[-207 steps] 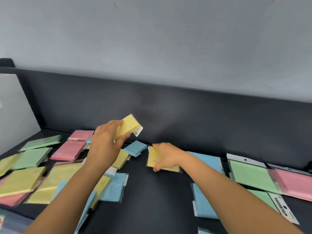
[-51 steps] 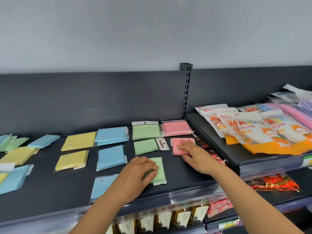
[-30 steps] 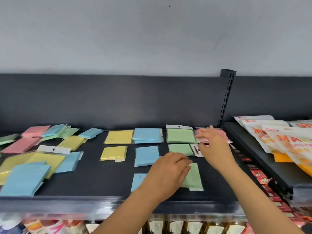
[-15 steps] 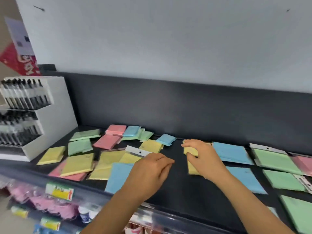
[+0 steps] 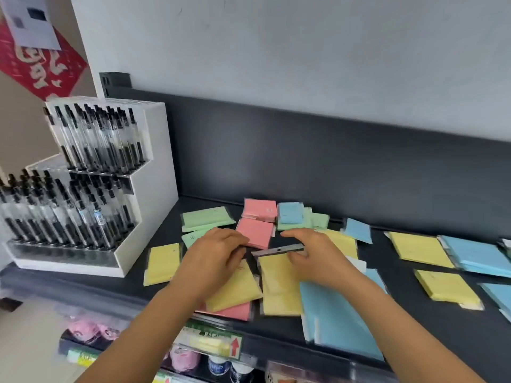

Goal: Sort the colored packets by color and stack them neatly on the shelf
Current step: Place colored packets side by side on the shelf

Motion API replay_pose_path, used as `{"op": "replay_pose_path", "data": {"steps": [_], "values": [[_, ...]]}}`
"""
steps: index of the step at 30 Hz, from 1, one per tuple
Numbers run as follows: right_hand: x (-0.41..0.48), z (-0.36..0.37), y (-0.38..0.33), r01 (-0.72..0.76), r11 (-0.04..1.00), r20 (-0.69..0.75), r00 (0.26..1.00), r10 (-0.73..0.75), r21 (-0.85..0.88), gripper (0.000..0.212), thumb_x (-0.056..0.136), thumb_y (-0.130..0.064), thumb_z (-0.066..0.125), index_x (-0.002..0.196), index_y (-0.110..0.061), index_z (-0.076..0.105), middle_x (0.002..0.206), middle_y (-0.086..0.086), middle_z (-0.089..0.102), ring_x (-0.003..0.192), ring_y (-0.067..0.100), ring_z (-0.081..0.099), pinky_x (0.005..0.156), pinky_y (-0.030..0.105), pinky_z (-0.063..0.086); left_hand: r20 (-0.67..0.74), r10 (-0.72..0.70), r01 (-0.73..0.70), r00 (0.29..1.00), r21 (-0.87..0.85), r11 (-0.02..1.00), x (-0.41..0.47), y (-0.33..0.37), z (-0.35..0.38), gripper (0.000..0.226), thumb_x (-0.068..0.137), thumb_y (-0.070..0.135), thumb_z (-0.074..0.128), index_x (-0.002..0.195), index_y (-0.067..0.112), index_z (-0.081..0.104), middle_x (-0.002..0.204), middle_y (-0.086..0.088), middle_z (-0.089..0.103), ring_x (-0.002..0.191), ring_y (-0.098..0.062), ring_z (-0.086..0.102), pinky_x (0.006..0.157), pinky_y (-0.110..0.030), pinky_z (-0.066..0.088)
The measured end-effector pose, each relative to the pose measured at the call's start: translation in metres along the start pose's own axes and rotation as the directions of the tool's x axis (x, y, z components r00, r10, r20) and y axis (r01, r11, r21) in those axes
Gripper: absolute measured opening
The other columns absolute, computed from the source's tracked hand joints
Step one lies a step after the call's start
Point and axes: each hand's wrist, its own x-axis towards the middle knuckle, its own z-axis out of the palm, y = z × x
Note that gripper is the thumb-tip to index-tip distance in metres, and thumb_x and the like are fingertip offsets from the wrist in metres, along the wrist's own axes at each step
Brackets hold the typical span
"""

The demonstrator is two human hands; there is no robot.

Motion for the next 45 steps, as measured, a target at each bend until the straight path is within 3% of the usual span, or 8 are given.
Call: {"op": "replay_pose_path", "data": {"steps": [5,10,13,21,25,36,42,45], "values": [[0.032,0.022,-0.033,-0.005,0.998,0.08,0.997,0.01,-0.059,0.049,0.09,-0.019,0.056,0.137,-0.026,0.044,0.148,-0.005,0.039,0.133,0.017,0.039,0.107,0.028,0.033,0.127,-0.141,0.138,0.982,0.03,0.99,-0.012,-0.057,-0.012,0.042,0.089,0.037,0.056,0.129,0.022,0.054,0.132,0.003,0.053,0.124,-0.018,0.045,0.099,-0.033,0.04],[0.055,0.044,-0.045,-0.06,0.99,0.153,0.985,0.08,-0.13,0.063,0.089,-0.031,0.06,0.144,-0.021,0.032,0.155,0.0,0.024,0.139,0.021,0.029,0.112,0.033,0.027,0.335,-0.25,0.252,0.909,0.039,0.967,-0.012,-0.083,-0.008,0.078,0.084,0.064,0.045,0.146,0.022,0.025,0.157,0.003,0.013,0.143,-0.016,0.014,0.117,-0.033,0.017],[0.06,0.057,-0.042,-0.125,0.973,0.152,0.976,0.155,-0.194,0.072,0.087,-0.044,0.058,0.146,-0.019,0.026,0.157,-0.001,0.017,0.142,0.021,0.02,0.115,0.035,0.023,0.336,-0.275,0.265,0.901,0.075,0.961,-0.011,-0.088,-0.006,0.09,0.075,0.079,0.036,0.146,0.024,0.026,0.157,0.005,0.012,0.142,-0.016,0.019,0.115,-0.033,0.019],[0.073,0.06,-0.049,-0.134,0.921,0.013,0.989,0.149,-0.367,0.062,0.083,-0.047,0.063,0.134,-0.017,0.045,0.142,0.003,0.042,0.125,0.025,0.042,0.102,0.036,0.04,0.286,-0.283,0.268,0.915,0.089,0.959,-0.012,-0.092,-0.007,0.112,0.05,0.093,0.015,0.139,0.029,0.037,0.152,0.012,0.022,0.135,-0.014,0.031,0.11,-0.034,0.027],[0.076,0.063,-0.046,-0.136,0.91,0.041,0.985,0.165,-0.392,0.064,0.082,-0.053,0.06,0.134,-0.017,0.048,0.147,0.001,0.034,0.125,0.025,0.045,0.104,0.036,0.038,0.302,-0.285,0.284,0.91,0.049,0.958,-0.011,-0.09,-0.008,0.084,0.07,0.079,0.046,0.135,0.026,0.039,0.153,0.014,0.02,0.133,-0.012,0.036,0.11,-0.034,0.028],[0.09,0.056,-0.047,-0.109,0.827,0.092,0.978,0.189,-0.551,0.064,0.079,-0.065,0.055,0.114,-0.011,0.057,0.116,0.009,0.06,0.101,0.028,0.057,0.078,0.033,0.044,0.373,-0.354,0.335,0.858,0.117,0.935,0.008,-0.08,-0.019,0.07,0.07,0.064,0.062,0.122,0.024,0.039,0.125,0.005,0.05,0.109,-0.018,0.052,0.084,-0.031,0.042],[0.09,0.055,-0.058,0.023,0.771,0.129,0.989,0.077,-0.636,0.043,0.095,-0.044,0.041,0.113,-0.008,0.058,0.115,0.014,0.059,0.104,0.029,0.055,0.074,0.032,0.04,0.422,-0.463,0.223,0.78,0.503,0.835,0.039,-0.057,-0.016,0.086,0.064,0.08,0.051,0.129,0.025,0.044,0.124,0.0,0.05,0.116,-0.022,0.048,0.099,-0.05,0.029],[0.092,0.051,-0.059,0.086,0.82,0.175,0.984,0.018,-0.566,0.031,0.098,-0.021,0.039,0.124,-0.012,0.053,0.12,0.013,0.055,0.108,0.031,0.052,0.072,0.033,0.041,0.423,-0.476,0.217,0.771,0.527,0.821,0.046,-0.046,-0.009,0.078,0.066,0.08,0.049,0.115,0.018,0.054,0.112,-0.004,0.052,0.105,-0.023,0.052,0.093,-0.04,0.035]]}}
